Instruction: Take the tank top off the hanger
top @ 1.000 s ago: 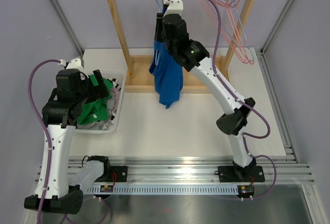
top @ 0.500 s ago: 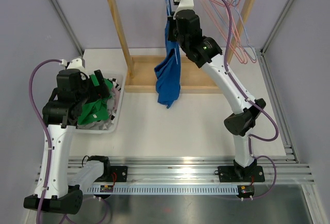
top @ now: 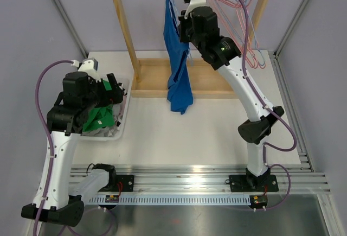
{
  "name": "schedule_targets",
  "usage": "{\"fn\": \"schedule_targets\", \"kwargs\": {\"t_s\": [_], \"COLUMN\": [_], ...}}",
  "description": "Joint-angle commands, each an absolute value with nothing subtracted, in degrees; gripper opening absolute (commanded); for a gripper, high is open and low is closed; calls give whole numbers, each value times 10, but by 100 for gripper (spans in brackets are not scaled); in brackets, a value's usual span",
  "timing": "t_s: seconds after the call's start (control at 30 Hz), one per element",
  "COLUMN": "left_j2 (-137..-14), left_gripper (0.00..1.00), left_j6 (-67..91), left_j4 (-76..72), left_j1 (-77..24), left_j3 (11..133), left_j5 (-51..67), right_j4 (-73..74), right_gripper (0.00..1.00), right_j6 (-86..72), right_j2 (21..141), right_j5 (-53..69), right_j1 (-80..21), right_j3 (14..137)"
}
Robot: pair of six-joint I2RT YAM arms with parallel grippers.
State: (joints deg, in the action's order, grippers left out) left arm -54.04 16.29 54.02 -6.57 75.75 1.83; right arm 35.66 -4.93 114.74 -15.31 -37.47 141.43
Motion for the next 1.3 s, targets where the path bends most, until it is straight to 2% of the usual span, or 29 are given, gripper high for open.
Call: {"fn": "schedule_targets", "kwargs": {"t_s": [0.0, 0.2, 0.37, 0.63, 0.9, 1.03, 1.1, 1.23, 1.27], "left_j2": [-531, -520, -508, -519, -595, -616, -629, -659, -670], "left_gripper": [99, 99, 99, 99, 99, 99, 97, 81, 61], "left_j6": [166, 178, 183, 209, 258, 247, 227, 201, 194], "left_j4": [487, 433, 356, 194, 60, 21, 35, 71, 76], "left_j1": [-104, -176, -219, -255, -270, -313, -342, -376, -386], "left_j3": [773, 760, 764, 763, 773, 768, 776, 802, 806], "left_j5": [62, 54, 95, 115, 190, 187, 155, 103, 85], "right_j4": [316, 307, 344, 331, 272, 257, 255, 255, 257], "right_gripper": [0, 0, 0, 0, 0, 0, 0, 0, 0], "right_j6": [-32, -40, -72, -127, -196, -217, -224, -231, -229], "right_j2": [1079, 1040, 998, 830, 645, 598, 580, 562, 558], "right_j5": [-126, -111, -72, 39, 161, 191, 198, 211, 208], "right_j1": [-371, -370, -370, -370, -370, -370, -370, -370, -370], "right_j3": [1449, 1439, 1411, 1194, 954, 895, 875, 857, 855]}}
